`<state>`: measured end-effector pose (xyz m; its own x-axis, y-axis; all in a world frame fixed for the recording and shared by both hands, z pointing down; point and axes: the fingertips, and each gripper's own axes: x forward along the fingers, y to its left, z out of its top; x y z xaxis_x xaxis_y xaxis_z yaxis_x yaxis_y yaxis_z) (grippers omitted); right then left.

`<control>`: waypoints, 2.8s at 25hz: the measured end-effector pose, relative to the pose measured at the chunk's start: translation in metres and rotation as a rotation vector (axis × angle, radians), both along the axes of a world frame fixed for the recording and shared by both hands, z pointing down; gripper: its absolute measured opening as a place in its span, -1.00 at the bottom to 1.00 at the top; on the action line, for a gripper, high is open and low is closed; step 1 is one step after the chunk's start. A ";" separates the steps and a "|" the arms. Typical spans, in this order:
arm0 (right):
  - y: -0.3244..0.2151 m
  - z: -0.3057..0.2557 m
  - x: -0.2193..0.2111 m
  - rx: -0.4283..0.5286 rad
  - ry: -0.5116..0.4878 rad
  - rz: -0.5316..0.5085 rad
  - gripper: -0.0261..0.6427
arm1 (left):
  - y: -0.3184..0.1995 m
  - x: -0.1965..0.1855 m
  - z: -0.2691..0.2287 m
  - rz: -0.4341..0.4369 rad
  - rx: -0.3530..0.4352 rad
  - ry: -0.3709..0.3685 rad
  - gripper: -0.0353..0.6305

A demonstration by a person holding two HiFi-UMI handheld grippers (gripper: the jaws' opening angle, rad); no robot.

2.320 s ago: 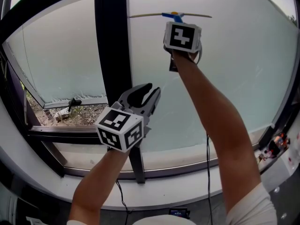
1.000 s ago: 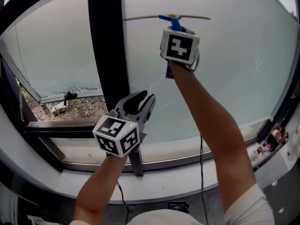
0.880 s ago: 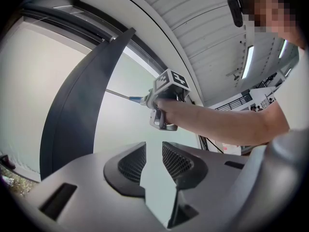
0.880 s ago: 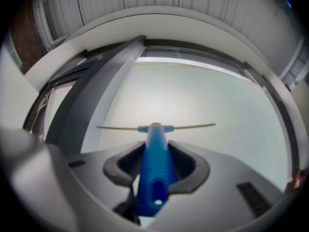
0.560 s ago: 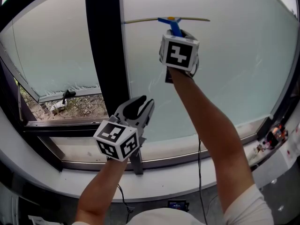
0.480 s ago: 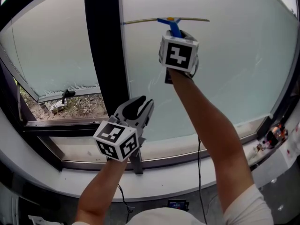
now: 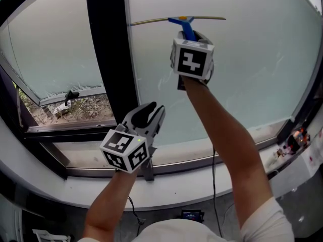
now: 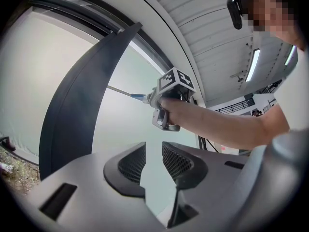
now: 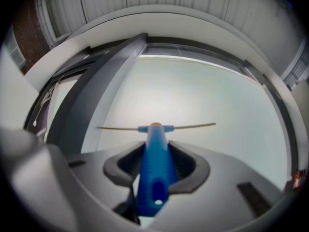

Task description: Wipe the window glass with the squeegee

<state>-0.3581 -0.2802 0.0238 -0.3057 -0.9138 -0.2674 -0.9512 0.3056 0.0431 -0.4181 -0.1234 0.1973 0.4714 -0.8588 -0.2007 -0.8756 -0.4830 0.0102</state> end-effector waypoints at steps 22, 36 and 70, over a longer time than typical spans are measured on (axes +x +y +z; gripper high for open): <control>0.002 0.044 -0.001 -0.024 0.005 -0.005 -0.46 | 0.002 -0.002 0.042 -0.013 -0.076 0.038 -0.51; 0.003 0.073 -0.001 -0.055 0.015 -0.002 -0.46 | 0.005 -0.005 0.061 -0.021 -0.112 0.053 -0.51; 0.005 0.149 0.001 -0.117 0.035 0.002 -0.46 | 0.005 -0.004 0.108 -0.032 -0.201 0.085 -0.51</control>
<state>-0.3571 -0.2750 0.1730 -0.3112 -0.9388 -0.1478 -0.9503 0.3087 0.0406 -0.4217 -0.1183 0.3056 0.4324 -0.8996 -0.0618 -0.8822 -0.4362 0.1776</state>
